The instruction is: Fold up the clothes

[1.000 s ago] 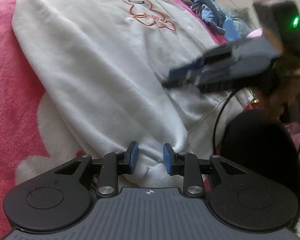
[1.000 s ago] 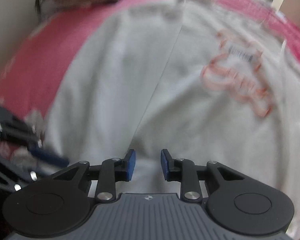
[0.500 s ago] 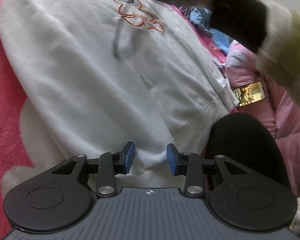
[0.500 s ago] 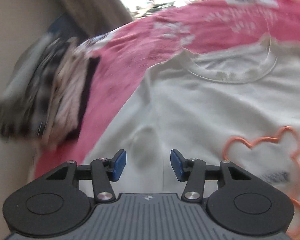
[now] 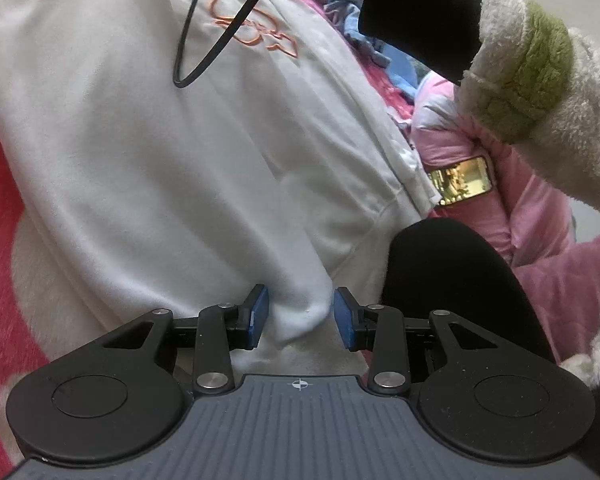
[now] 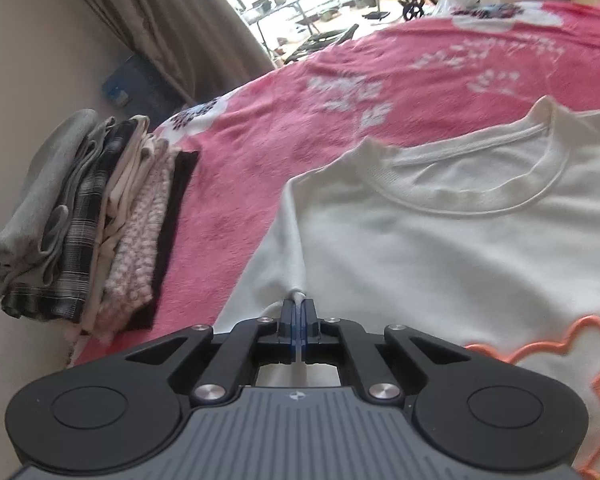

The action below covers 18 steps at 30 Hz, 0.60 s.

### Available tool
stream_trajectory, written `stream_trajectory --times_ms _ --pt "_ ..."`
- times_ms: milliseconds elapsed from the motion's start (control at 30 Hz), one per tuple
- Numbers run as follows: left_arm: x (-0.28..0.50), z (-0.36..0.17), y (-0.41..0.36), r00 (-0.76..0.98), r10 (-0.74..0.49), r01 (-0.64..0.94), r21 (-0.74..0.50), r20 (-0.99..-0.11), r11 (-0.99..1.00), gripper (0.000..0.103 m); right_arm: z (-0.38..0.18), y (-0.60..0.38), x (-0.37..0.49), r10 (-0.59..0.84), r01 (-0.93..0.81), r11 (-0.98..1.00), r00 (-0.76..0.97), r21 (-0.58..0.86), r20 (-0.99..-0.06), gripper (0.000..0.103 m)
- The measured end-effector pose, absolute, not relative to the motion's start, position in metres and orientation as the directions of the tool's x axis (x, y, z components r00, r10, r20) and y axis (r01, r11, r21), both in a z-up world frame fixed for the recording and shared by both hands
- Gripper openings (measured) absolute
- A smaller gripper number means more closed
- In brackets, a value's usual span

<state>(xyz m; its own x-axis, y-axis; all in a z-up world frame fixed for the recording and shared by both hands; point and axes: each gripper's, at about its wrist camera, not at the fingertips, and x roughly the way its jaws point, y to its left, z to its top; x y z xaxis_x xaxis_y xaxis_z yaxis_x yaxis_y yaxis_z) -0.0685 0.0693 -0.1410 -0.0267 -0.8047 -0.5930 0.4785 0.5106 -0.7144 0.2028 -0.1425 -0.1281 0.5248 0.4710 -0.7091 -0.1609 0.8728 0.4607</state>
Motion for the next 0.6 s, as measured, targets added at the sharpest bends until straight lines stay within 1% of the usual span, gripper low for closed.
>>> stream_trajectory --times_ms 267,367,433,467,500,567,600 --pt "-0.068 -0.145 0.076 -0.027 -0.826 0.472 -0.736 -0.563 0.486 0.036 -0.158 -0.162 0.201 0.394 -0.069 0.900 0.552 0.431 -0.735 0.003" --pt "-0.068 -0.146 0.078 -0.024 -0.830 0.463 -0.742 -0.557 0.485 0.036 -0.163 -0.162 0.203 0.399 -0.057 0.894 0.551 0.444 -0.733 0.005" --pt "-0.068 -0.145 0.078 -0.018 -0.831 0.462 -0.742 -0.556 0.487 0.036 -0.161 -0.162 0.205 0.397 -0.047 0.894 0.543 0.445 -0.740 0.009" --pt "-0.068 -0.144 0.078 -0.014 -0.830 0.462 -0.740 -0.557 0.489 0.036 -0.156 -0.161 0.205 0.381 -0.046 0.903 0.546 0.427 -0.746 0.018" --pt "-0.069 -0.143 0.078 -0.008 -0.830 0.462 -0.738 -0.558 0.492 0.036 -0.151 -0.161 0.204 0.363 -0.045 0.912 0.552 0.408 -0.751 0.031" --pt "-0.071 -0.141 0.079 0.005 -0.830 0.459 -0.736 -0.558 0.497 0.036 -0.132 -0.162 0.195 0.307 -0.054 0.936 0.606 0.347 -0.734 0.039" --pt "-0.073 -0.140 0.079 0.008 -0.830 0.457 -0.736 -0.558 0.499 0.037 -0.123 -0.164 0.189 0.299 -0.064 0.940 0.630 0.336 -0.717 0.039"
